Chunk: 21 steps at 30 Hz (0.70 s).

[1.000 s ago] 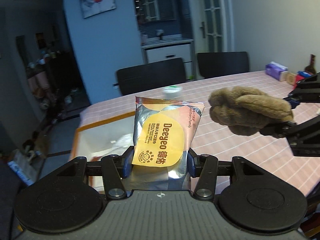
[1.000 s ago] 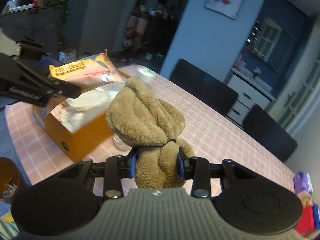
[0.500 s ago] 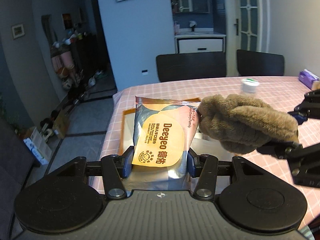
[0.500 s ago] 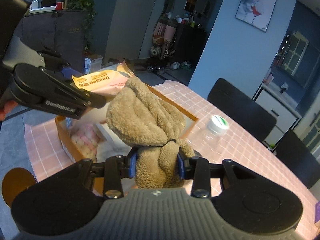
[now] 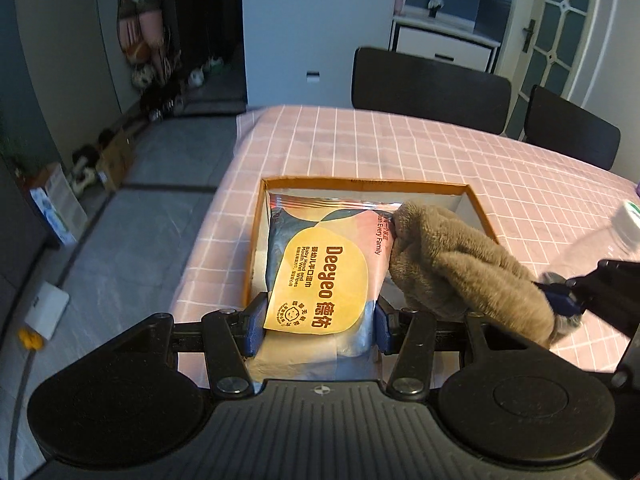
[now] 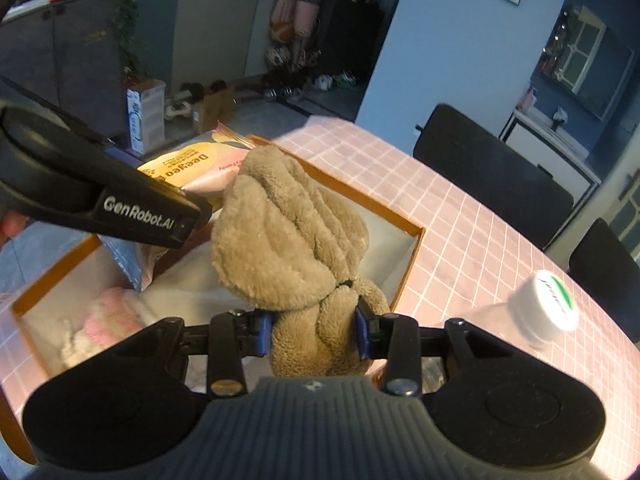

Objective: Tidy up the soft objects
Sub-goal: 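Carry the snack packet and brown towel into the orange box and release both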

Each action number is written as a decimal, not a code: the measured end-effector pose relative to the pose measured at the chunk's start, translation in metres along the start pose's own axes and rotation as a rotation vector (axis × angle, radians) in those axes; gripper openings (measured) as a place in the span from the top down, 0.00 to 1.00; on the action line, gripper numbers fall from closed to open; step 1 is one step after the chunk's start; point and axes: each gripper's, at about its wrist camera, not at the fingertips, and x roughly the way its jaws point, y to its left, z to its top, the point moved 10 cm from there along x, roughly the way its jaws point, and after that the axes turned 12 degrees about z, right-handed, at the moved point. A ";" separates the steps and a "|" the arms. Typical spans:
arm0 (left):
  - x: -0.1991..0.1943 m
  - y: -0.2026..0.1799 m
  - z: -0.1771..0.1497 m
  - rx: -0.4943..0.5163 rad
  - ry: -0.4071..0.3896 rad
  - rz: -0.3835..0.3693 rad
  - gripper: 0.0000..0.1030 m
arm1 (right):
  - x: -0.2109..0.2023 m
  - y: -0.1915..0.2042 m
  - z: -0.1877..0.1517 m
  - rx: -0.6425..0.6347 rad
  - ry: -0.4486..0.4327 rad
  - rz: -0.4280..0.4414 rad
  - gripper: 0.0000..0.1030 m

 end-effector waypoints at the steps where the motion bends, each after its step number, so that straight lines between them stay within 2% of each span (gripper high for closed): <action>1: 0.004 0.000 0.000 -0.007 0.019 -0.006 0.43 | 0.006 -0.002 0.002 0.002 0.011 -0.004 0.62; 6: 0.022 0.003 0.006 -0.047 0.091 -0.033 0.43 | 0.026 -0.014 0.003 0.030 0.059 -0.007 0.62; 9: 0.030 0.003 0.004 -0.042 0.121 -0.019 0.43 | 0.035 -0.013 0.004 0.040 0.074 0.000 0.60; 12: 0.039 0.007 -0.002 -0.070 0.170 -0.037 0.42 | 0.042 -0.013 0.001 0.036 0.091 0.008 0.57; 15: 0.042 0.009 -0.004 -0.079 0.181 -0.062 0.40 | 0.049 -0.015 -0.001 0.035 0.110 0.008 0.56; 18: 0.038 0.006 -0.005 -0.068 0.180 -0.074 0.36 | 0.052 -0.018 -0.001 0.045 0.116 0.021 0.45; 21: 0.035 0.005 -0.007 -0.055 0.182 -0.082 0.33 | 0.050 -0.016 0.004 0.029 0.106 0.030 0.42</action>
